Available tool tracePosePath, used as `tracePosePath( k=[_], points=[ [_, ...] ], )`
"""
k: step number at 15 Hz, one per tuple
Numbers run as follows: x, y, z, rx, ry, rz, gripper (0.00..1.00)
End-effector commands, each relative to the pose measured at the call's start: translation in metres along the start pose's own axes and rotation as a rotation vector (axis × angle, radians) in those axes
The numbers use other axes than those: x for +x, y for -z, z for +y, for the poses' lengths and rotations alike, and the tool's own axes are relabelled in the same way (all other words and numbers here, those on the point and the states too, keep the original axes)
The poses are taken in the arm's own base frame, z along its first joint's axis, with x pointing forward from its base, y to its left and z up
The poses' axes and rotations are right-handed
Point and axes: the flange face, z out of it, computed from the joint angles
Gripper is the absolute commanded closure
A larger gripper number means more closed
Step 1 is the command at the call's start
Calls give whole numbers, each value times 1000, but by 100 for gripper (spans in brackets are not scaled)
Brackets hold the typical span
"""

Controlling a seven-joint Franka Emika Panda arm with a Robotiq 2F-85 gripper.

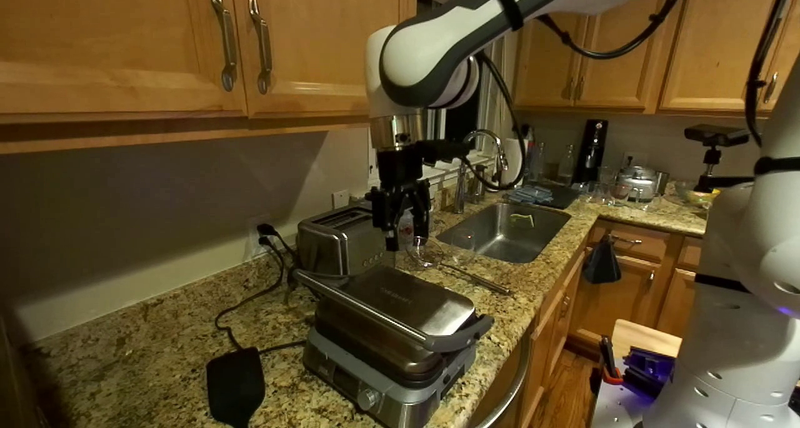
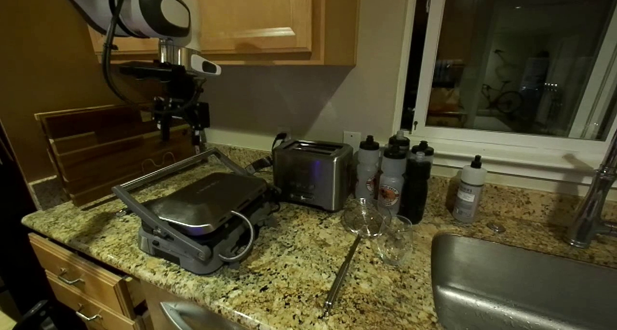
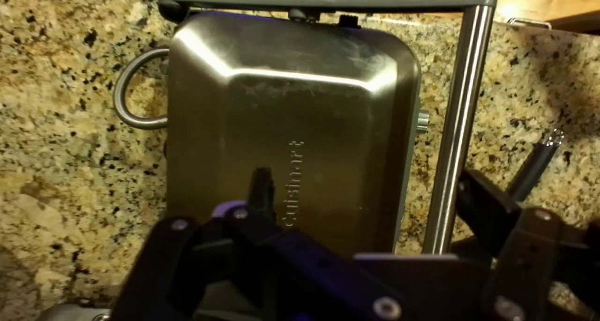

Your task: Close the sandwich maker

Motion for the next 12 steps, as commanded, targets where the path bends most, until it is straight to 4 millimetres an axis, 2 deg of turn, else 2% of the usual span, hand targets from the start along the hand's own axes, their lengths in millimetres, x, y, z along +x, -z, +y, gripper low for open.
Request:
tracePosePath(
  k=[1,4,7,8,12],
  points=[
    [-49,30,23,-35,-118,125,0],
    [-66,45,37,-47,-175,166,0],
    [-77,51,45,-59,-193,176,0],
    [-61,52,40,-40,-159,148,0],
    [-66,51,43,-44,-168,151,0]
  ],
)
